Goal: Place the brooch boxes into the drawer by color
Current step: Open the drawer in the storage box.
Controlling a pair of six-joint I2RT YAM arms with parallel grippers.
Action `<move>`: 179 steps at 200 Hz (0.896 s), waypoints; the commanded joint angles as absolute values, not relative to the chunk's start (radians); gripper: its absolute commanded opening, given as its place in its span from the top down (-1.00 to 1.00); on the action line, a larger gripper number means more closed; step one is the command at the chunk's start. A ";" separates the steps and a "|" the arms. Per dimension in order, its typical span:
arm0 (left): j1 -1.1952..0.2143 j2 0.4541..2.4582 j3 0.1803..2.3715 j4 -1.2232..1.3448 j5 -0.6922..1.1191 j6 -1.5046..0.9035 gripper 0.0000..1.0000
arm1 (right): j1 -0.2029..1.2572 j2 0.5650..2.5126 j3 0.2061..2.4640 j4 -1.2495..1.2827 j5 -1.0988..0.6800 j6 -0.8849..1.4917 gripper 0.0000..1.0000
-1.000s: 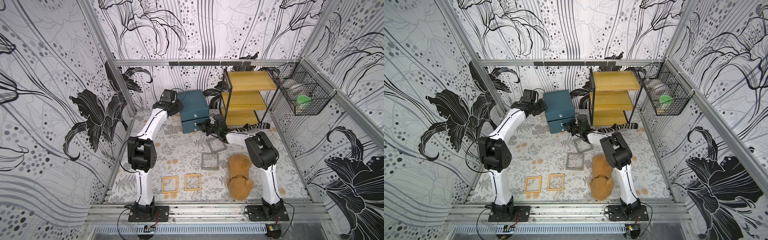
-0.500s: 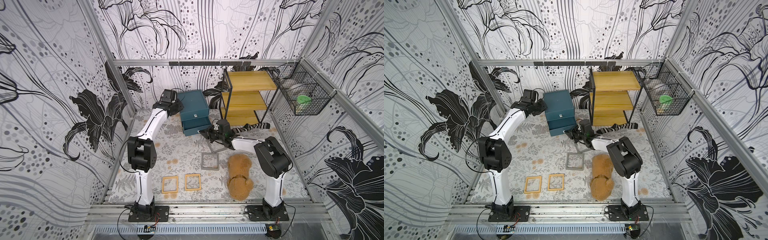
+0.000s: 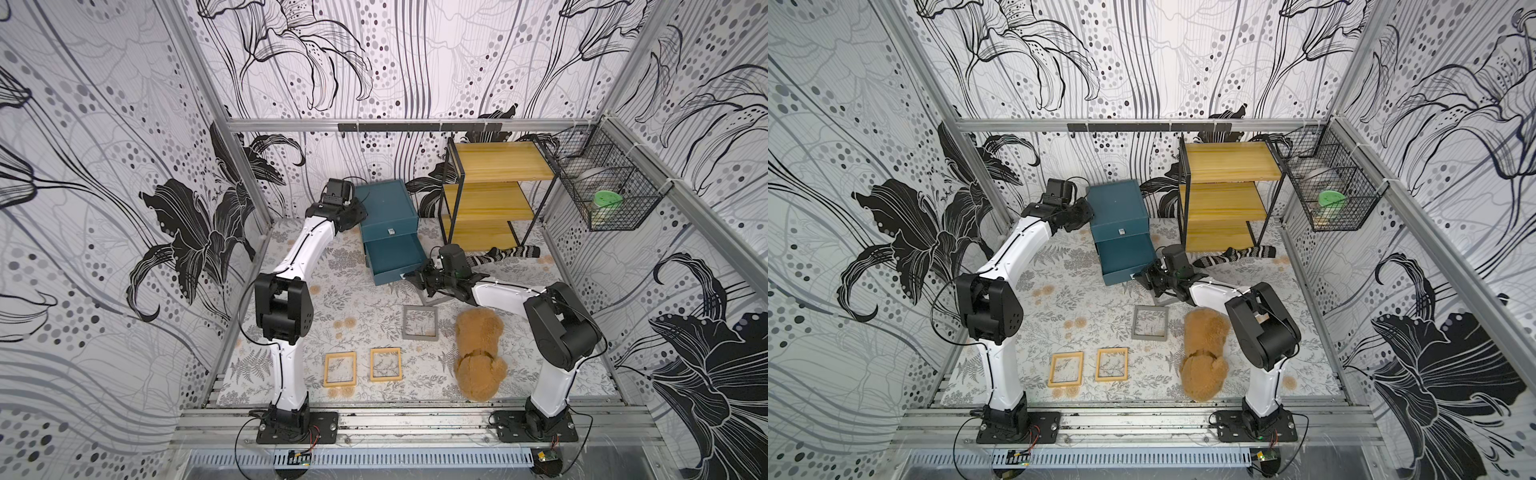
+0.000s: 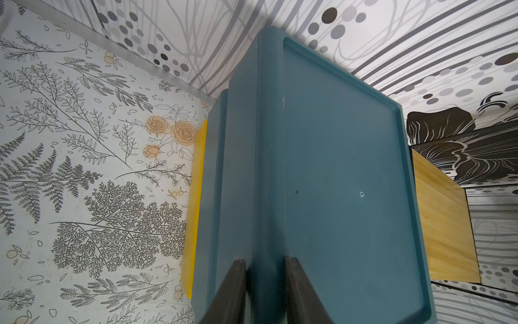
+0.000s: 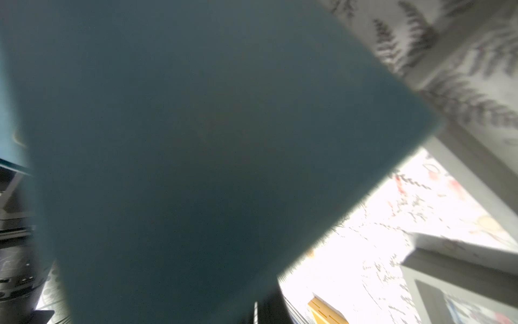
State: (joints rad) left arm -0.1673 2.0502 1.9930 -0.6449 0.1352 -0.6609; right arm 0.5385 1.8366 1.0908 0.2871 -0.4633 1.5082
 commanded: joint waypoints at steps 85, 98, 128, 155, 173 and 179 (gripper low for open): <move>-0.171 2.082 2.005 -0.703 0.147 -0.666 0.43 | 0.544 1.790 1.114 0.135 -0.445 1.433 0.53; -0.170 2.078 2.009 -0.705 0.145 -0.663 0.41 | 0.543 1.785 1.134 0.105 -0.434 1.406 0.39; -0.171 2.058 2.014 -0.707 0.122 -0.664 0.31 | 0.543 1.767 1.185 -0.001 -0.401 1.320 0.12; -0.171 2.025 2.022 -0.716 0.082 -0.671 0.17 | 0.543 1.735 1.232 -0.085 -0.374 1.230 -0.08; -0.171 1.976 2.012 -0.716 0.039 -0.684 0.03 | 0.543 1.708 1.278 -0.177 -0.347 1.152 -0.18; -0.172 1.953 2.005 -0.716 0.027 -0.687 0.00 | 0.542 1.696 1.287 -0.202 -0.335 1.126 -0.20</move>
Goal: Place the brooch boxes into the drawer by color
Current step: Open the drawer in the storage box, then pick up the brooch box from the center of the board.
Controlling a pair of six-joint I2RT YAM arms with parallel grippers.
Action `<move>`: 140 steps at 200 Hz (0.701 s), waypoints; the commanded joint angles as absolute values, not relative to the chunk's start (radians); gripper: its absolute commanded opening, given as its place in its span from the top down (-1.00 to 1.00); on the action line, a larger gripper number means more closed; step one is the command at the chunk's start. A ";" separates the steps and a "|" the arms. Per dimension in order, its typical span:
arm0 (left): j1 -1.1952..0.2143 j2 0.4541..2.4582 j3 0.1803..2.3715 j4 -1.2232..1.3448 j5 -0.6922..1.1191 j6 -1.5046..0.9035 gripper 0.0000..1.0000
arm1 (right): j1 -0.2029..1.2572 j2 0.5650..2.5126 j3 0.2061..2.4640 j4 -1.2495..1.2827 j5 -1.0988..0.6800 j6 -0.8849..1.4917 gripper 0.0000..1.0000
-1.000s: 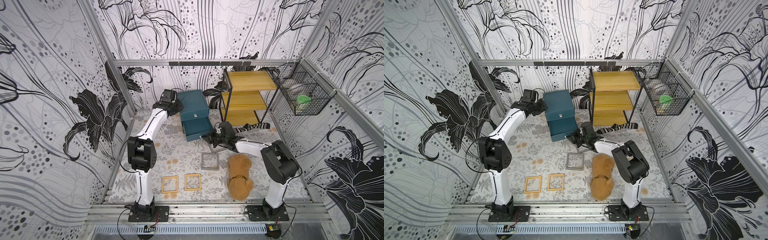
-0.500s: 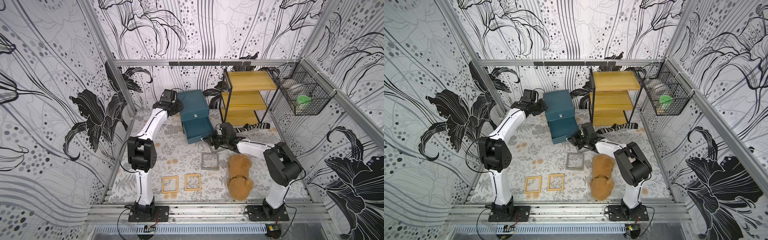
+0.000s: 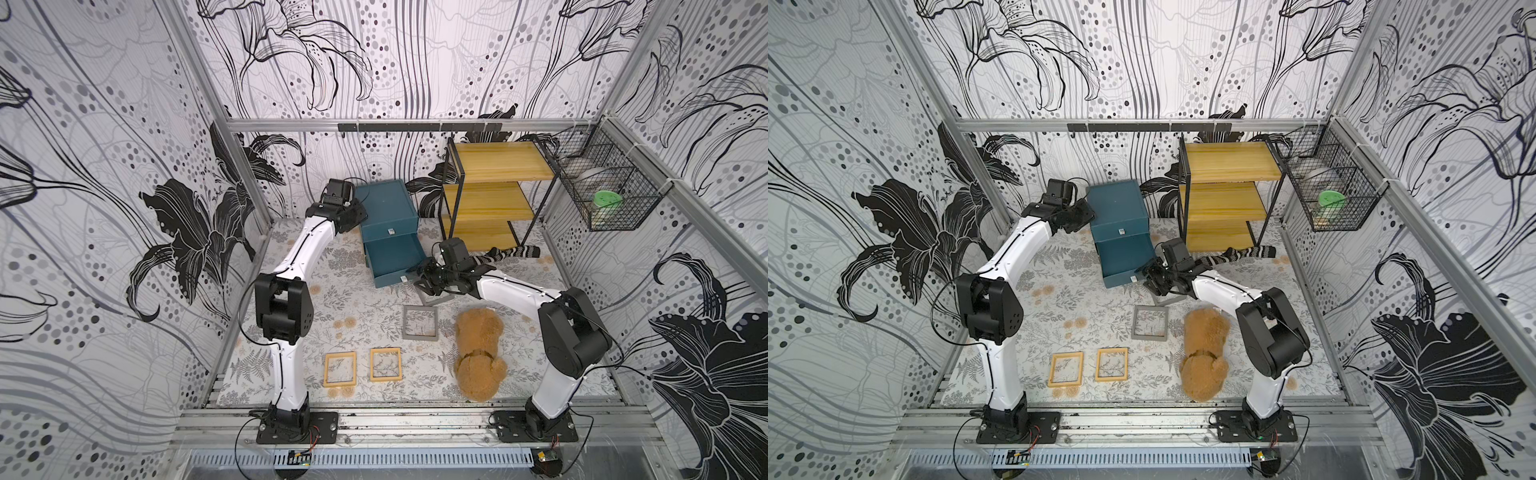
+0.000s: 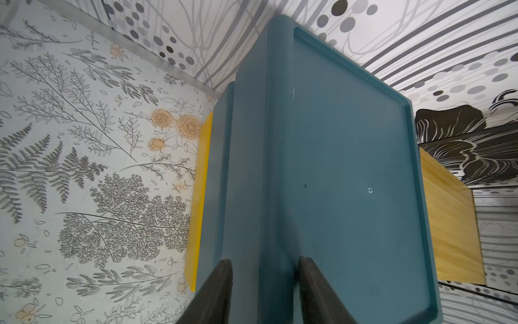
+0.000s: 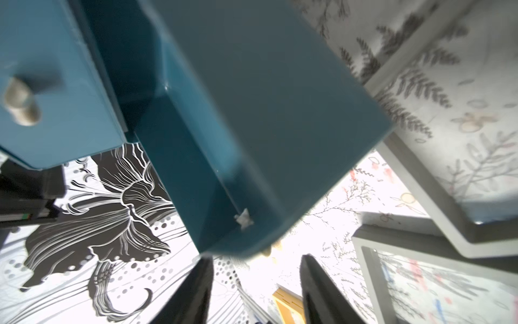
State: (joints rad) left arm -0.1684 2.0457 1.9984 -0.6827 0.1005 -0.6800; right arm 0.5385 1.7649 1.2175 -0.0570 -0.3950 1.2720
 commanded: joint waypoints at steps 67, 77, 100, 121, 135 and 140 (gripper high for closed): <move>-0.217 1.675 1.807 -0.779 -0.010 -0.726 -0.11 | 0.459 1.503 1.325 -0.460 -0.248 0.807 -0.10; -0.233 1.637 1.766 -0.794 0.000 -0.720 -0.11 | 0.436 1.493 1.332 -0.500 -0.242 0.757 -0.07; -0.267 1.550 1.660 -0.829 0.020 -0.694 -0.08 | 0.383 1.481 1.343 -0.583 -0.221 0.631 -0.05; -0.285 1.444 1.510 -0.815 0.047 -0.688 -0.04 | 0.347 1.482 1.346 -0.643 -0.175 0.523 -0.04; -0.291 1.376 1.418 -0.801 0.071 -0.690 -0.02 | 0.331 1.493 1.348 -0.677 -0.149 0.475 -0.04; -0.295 1.353 1.388 -0.796 0.077 -0.691 -0.01 | 0.325 1.498 1.346 -0.681 -0.146 0.464 -0.04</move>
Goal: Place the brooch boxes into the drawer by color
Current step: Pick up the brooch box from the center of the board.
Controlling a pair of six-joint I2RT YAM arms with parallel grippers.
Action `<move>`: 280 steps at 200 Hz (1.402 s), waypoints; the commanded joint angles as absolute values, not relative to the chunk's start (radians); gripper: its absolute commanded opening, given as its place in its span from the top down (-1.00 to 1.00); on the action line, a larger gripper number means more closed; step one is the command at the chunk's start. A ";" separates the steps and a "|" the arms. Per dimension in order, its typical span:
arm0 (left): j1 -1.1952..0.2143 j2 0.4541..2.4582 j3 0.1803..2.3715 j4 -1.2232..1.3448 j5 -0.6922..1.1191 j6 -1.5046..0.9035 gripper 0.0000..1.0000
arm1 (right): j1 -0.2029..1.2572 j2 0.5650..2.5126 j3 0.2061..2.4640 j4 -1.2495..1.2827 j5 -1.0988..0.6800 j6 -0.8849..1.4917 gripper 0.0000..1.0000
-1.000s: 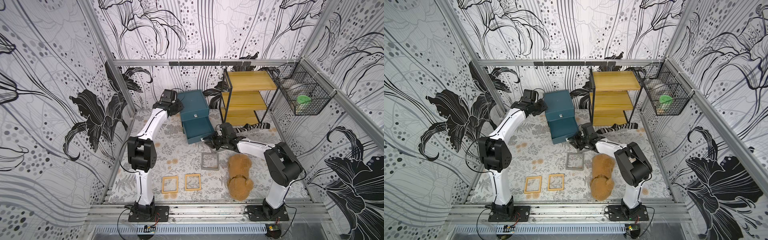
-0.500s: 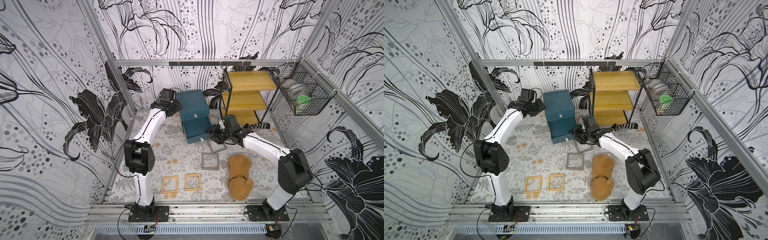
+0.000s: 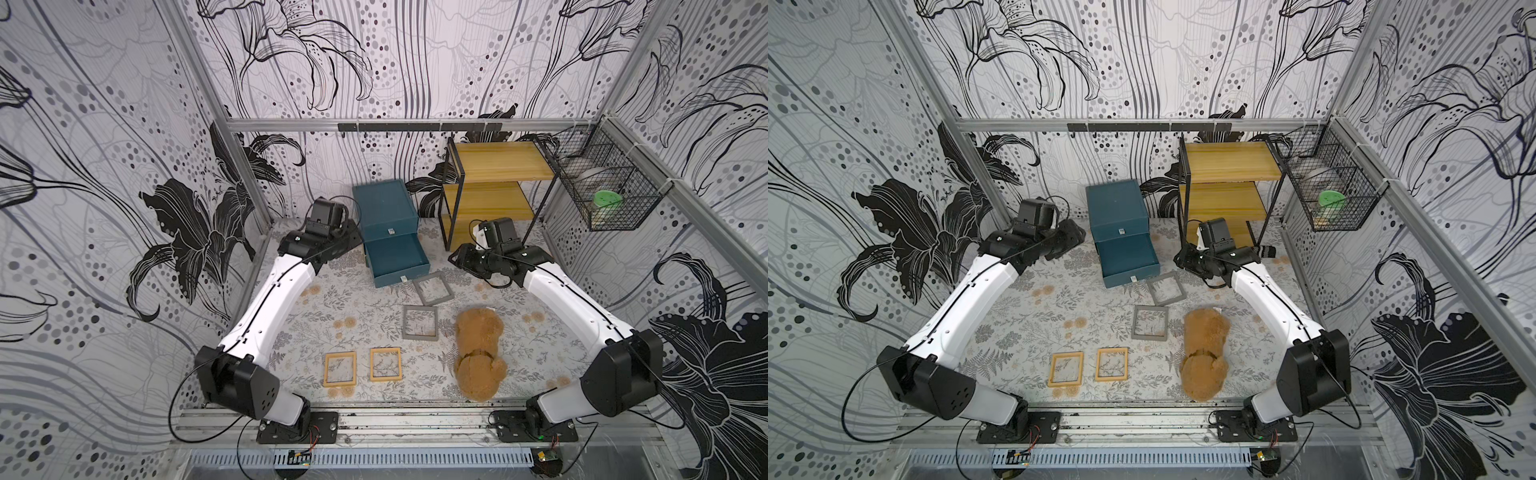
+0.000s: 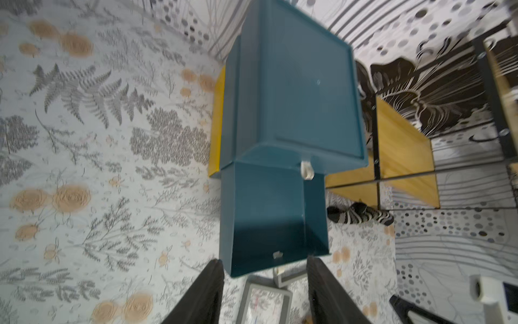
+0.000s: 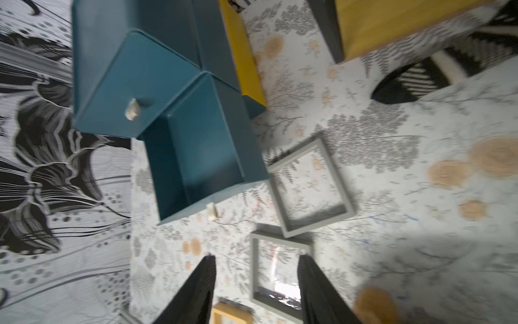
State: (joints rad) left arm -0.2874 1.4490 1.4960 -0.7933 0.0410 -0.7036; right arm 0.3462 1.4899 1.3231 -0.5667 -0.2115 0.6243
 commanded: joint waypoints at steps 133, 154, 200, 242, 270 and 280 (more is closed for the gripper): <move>-0.444 0.969 0.916 -0.690 0.190 -0.674 0.09 | 0.329 1.764 1.375 -0.709 -0.055 0.274 0.06; -0.449 0.944 0.884 -0.679 0.193 -0.659 0.09 | 0.343 1.790 1.387 -0.709 -0.042 0.257 0.08; -0.460 0.927 0.810 -0.619 0.215 -0.618 0.12 | 0.360 1.871 1.443 -0.712 -0.044 0.238 0.13; -0.469 0.943 0.794 -0.597 0.219 -0.613 0.13 | 0.376 1.951 1.506 -0.716 -0.052 0.213 0.14; -0.472 0.963 0.810 -0.585 0.217 -0.617 0.13 | 0.380 1.989 1.529 -0.719 -0.042 0.204 0.15; -0.474 0.972 0.817 -0.582 0.216 -0.617 0.14 | 0.380 2.002 1.535 -0.720 -0.043 0.202 0.16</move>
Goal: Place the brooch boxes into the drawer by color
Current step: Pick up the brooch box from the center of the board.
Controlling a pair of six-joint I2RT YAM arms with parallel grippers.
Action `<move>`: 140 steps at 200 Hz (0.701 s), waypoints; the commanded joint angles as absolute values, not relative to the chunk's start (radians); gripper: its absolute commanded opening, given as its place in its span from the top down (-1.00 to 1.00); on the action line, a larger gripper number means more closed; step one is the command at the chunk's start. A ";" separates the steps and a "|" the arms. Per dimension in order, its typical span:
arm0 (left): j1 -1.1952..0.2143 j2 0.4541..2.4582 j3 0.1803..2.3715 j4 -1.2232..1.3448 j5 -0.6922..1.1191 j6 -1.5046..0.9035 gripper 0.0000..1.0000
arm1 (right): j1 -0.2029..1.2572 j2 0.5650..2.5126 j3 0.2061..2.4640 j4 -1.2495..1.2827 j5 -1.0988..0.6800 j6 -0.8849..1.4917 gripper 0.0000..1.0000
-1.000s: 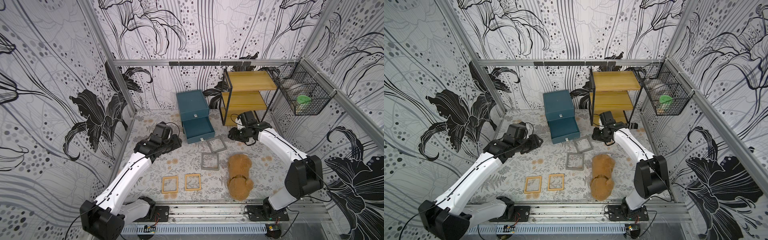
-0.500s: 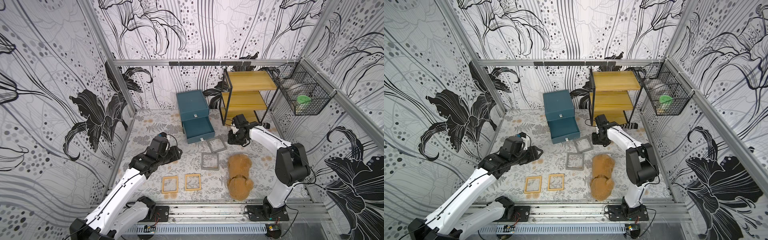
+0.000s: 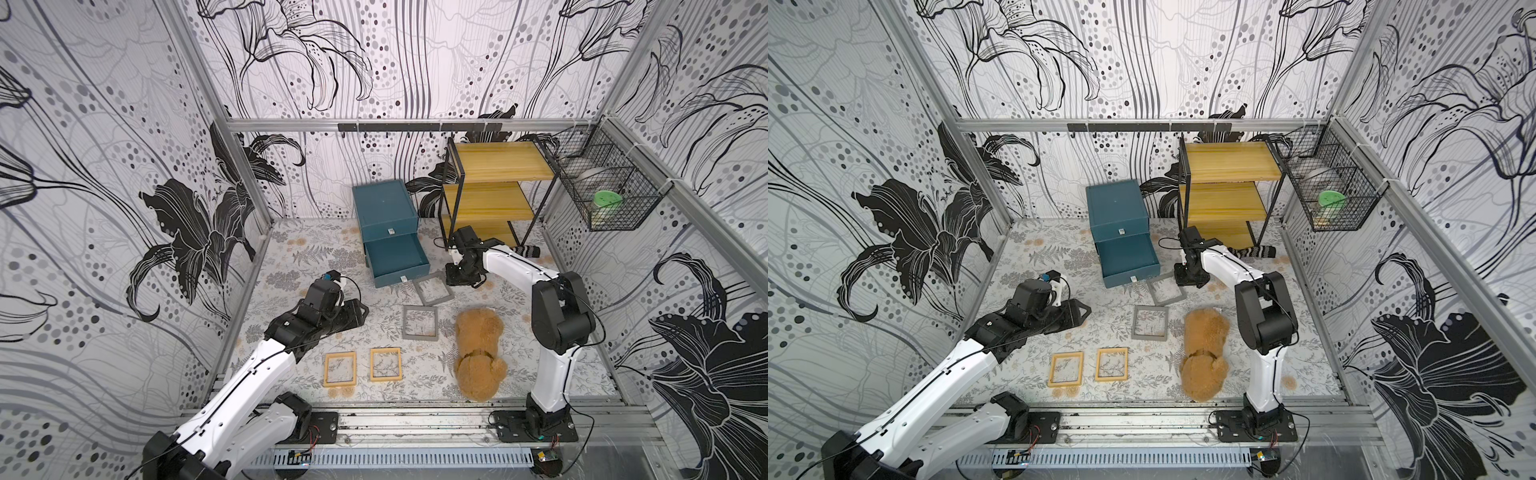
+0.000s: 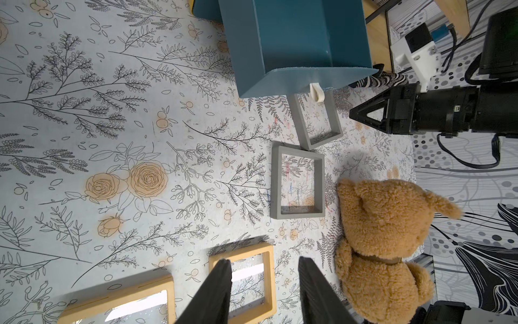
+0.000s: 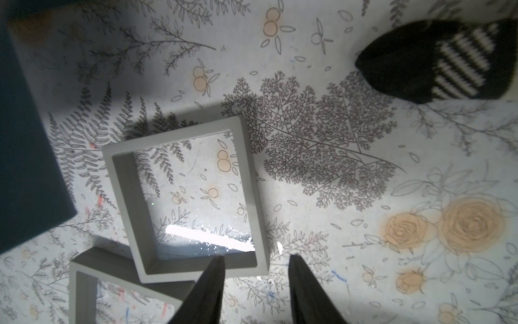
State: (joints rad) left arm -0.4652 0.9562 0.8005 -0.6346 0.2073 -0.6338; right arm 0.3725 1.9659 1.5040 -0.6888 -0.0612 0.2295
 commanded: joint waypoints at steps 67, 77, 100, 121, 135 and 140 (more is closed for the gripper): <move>-0.476 0.997 0.832 -0.572 0.206 -0.620 0.14 | 0.391 2.061 1.550 -0.725 -0.027 0.187 0.24; -0.477 1.000 0.833 -0.569 0.206 -0.622 0.14 | 0.391 2.066 1.551 -0.731 -0.022 0.187 0.25; -0.476 1.007 0.837 -0.564 0.209 -0.624 0.14 | 0.391 2.073 1.550 -0.730 -0.018 0.183 0.28; -0.477 1.015 0.840 -0.560 0.212 -0.623 0.14 | 0.391 2.079 1.545 -0.729 -0.021 0.181 0.30; -0.476 1.020 0.843 -0.557 0.213 -0.620 0.14 | 0.391 2.081 1.542 -0.726 -0.024 0.181 0.32; -0.477 1.022 0.844 -0.557 0.212 -0.620 0.14 | 0.391 2.083 1.542 -0.726 -0.025 0.181 0.32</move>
